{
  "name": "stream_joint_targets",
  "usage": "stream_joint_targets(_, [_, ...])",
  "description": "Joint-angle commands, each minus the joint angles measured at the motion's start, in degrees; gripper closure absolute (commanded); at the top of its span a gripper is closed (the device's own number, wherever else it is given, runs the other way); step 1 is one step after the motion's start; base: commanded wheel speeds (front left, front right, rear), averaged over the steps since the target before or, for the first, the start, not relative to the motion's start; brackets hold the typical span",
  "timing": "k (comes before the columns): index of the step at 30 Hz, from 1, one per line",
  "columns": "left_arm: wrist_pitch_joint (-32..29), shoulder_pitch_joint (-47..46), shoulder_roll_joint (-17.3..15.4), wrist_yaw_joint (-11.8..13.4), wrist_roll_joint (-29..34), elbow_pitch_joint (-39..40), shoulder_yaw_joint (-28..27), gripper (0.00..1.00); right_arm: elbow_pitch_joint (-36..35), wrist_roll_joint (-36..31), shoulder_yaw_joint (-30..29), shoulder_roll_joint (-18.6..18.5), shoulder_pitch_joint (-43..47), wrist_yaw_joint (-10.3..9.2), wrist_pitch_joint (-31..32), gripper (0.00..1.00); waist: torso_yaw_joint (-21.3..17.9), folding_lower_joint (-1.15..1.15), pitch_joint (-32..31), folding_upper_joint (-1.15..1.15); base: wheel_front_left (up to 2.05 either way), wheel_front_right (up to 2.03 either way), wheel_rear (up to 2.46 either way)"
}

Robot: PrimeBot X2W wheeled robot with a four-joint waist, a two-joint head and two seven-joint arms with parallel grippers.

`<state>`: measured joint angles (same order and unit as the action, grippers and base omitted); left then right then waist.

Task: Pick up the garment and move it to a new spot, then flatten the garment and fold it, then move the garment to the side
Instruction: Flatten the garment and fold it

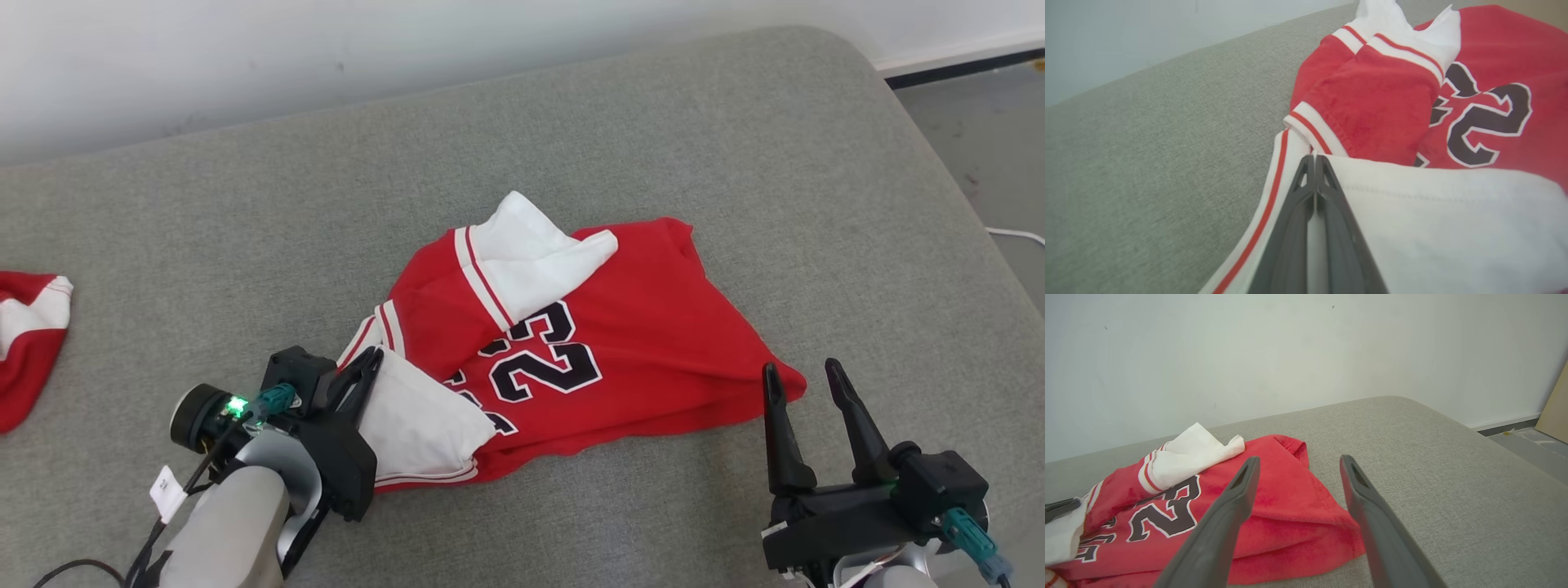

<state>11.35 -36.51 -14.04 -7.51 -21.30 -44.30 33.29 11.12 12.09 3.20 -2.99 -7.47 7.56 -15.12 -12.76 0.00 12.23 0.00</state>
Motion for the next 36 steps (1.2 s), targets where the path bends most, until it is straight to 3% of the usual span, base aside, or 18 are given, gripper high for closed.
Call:
stream_joint_targets(1, [0.6,-0.6,0.0,0.1,-0.5,-0.3,0.1,1.0,-0.1,-0.3,-0.1,0.1,0.7,-0.15,0.0,0.0,0.5,0.0,-0.6,0.0,0.0,0.0,0.0])
stream_joint_targets(7, [3.0,-0.2,0.3,0.5,-0.6,1.4,-0.2,1.0,0.0,-0.3,-0.8,0.1,2.2,-0.15,0.0,0.0,3.9,0.0,-3.0,0.0,0.0,0.0,0.0])
stream_joint_targets(13, [3.8,4.8,-0.8,2.5,-1.4,11.3,-2.8,1.0,-0.3,-0.4,-1.2,0.1,3.6,-0.15,0.0,0.0,9.0,0.0,-5.3,0.0,0.0,0.0,0.0])
stream_joint_targets(22, [2.4,22.2,-4.4,7.6,-2.9,28.4,-3.2,1.0,-0.1,-0.3,-1.8,-0.1,4.2,-0.15,0.0,0.0,16.0,0.0,-6.8,0.0,0.0,0.0,0.0])
stream_joint_targets(27, [0.7,31.9,-4.6,10.6,-5.3,33.4,-3.0,1.0,0.1,-0.1,-1.8,-0.1,4.1,-0.15,0.0,0.0,17.3,0.0,-7.0,0.0,0.0,0.0,0.0])
stream_joint_targets(31, [-0.2,37.3,-4.2,11.2,-6.8,34.8,-1.7,1.0,0.5,0.2,-1.5,-0.1,4.5,-0.15,0.0,0.0,17.2,0.0,-7.3,0.0,0.0,0.0,0.0])
stream_joint_targets(32, [-0.3,37.8,-4.1,11.0,-7.3,34.8,-1.6,0.0,0.5,0.3,-1.6,-0.1,4.5,-0.15,0.0,0.0,17.0,0.0,-7.4,0.0,0.0,0.0,0.0])
stream_joint_targets(36, [0.4,37.6,-4.8,11.2,-7.1,35.6,-2.2,0.0,0.6,0.3,-1.8,-0.2,4.4,-0.15,0.0,0.0,16.2,0.0,-7.6,0.0,0.0,0.0,0.0])
